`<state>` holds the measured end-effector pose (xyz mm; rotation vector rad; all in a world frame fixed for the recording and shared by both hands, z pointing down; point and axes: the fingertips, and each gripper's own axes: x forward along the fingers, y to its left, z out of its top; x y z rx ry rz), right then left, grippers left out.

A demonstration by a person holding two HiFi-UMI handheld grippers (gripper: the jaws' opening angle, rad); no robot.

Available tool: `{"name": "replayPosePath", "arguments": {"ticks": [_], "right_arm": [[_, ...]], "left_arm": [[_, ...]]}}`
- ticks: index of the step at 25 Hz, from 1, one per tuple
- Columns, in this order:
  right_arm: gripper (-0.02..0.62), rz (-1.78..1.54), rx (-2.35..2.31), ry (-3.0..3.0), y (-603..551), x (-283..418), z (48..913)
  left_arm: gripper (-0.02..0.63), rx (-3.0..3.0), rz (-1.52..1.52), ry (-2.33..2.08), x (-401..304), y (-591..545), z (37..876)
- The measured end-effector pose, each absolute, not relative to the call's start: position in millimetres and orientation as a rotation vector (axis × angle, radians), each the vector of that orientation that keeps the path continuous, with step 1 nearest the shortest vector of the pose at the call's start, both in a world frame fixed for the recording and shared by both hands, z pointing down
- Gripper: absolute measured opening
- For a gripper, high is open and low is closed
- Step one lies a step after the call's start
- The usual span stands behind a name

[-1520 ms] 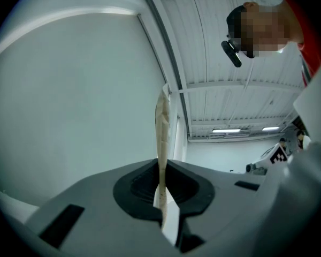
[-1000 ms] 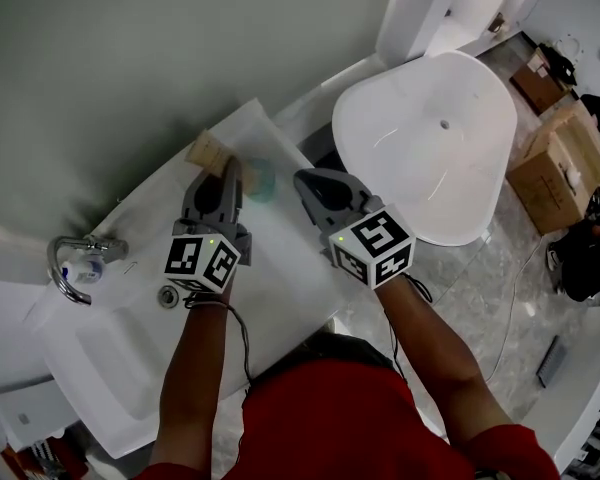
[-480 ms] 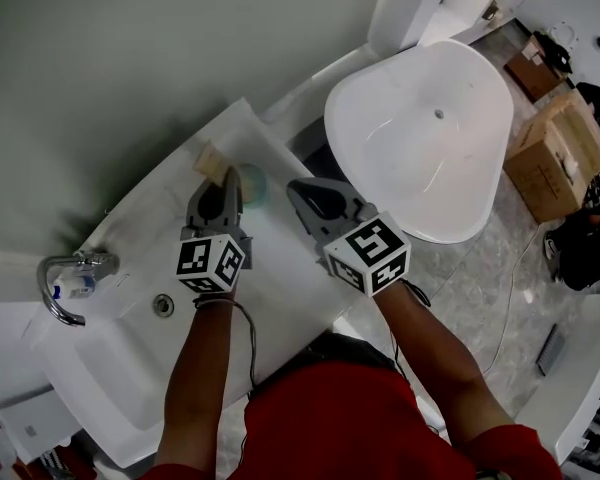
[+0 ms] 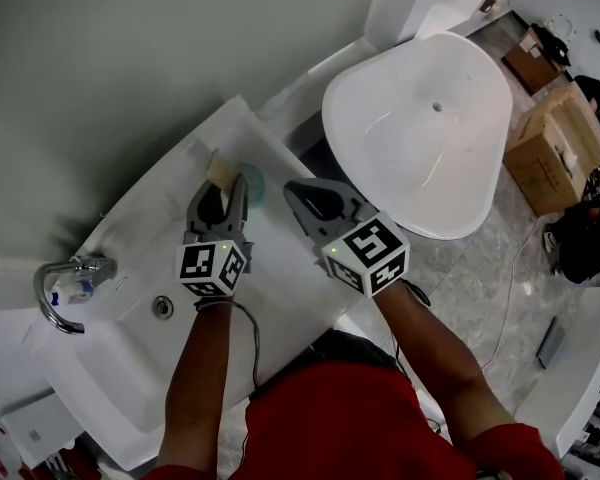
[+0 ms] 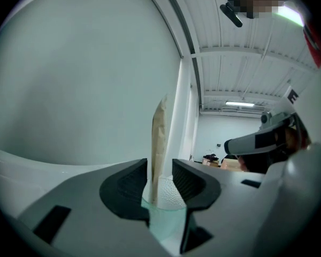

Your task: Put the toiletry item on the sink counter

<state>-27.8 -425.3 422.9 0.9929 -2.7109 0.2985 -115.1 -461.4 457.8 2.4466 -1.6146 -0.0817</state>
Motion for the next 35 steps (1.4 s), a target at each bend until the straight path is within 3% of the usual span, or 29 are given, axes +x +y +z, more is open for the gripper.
{"name": "replayPosePath", "arguments": {"ticks": [5, 17, 19, 22, 24, 35], "right_arm": [[0.029, 0.307, 0.995, -2.708, -424.0, -26.2, 424.2], [0.029, 0.306, 0.962, -2.750, -407.2, -31.7, 418.1], [0.029, 0.302, 0.950, -2.774, -401.4, -31.5, 413.8], [0.029, 0.295, 0.933, -2.821, -390.5, -29.2, 404.3], [0.029, 0.291, 0.925, -2.859, -382.7, -25.7, 395.7], [0.028, 0.218, 0.835, -3.048, -322.3, -17.2, 345.7]], "left_arm": [[0.206, 2.480, -0.072, -1.575, -112.4, -453.1, 457.3], [0.219, 2.479, -0.129, -1.647, -125.9, -408.6, 429.2], [0.190, 2.487, -0.152, -1.650, -122.7, -398.1, 416.4], [0.076, 2.527, -0.138, -1.651, -112.4, -381.7, 397.5], [0.048, 2.559, -0.119, -1.648, -103.3, -371.4, 385.4], [0.019, 2.665, -0.167, -1.544, -66.2, -314.6, 337.7]]}}
